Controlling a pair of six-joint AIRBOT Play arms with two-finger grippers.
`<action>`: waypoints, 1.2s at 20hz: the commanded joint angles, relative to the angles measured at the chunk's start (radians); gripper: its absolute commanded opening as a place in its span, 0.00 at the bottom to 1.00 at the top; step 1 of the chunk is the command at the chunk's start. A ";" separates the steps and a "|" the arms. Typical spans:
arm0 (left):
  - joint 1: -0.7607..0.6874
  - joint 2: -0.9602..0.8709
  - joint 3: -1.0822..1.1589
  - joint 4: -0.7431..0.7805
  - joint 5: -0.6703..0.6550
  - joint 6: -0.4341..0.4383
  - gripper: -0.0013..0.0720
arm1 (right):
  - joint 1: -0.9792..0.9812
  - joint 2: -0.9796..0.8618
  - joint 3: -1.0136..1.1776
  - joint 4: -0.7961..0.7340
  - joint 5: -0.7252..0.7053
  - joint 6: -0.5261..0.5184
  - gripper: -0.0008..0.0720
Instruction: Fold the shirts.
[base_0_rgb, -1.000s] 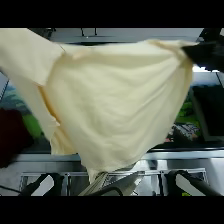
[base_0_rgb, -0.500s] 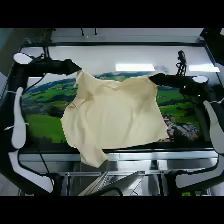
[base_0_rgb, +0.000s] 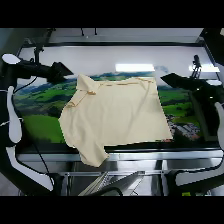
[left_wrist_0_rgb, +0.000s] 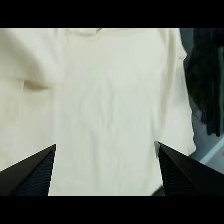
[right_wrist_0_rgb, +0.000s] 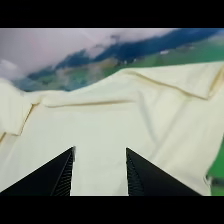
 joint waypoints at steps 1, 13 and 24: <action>0.058 0.144 -0.288 0.138 -0.118 -0.049 0.98 | -0.130 0.067 -0.024 -0.202 0.273 0.119 0.50; 0.188 0.703 -1.323 0.281 0.170 -0.045 0.98 | -0.243 0.187 -0.340 -0.199 0.314 0.127 0.50; 0.190 0.547 -1.365 -0.024 0.330 0.234 0.65 | -0.243 0.187 -0.341 -0.184 0.313 0.128 0.50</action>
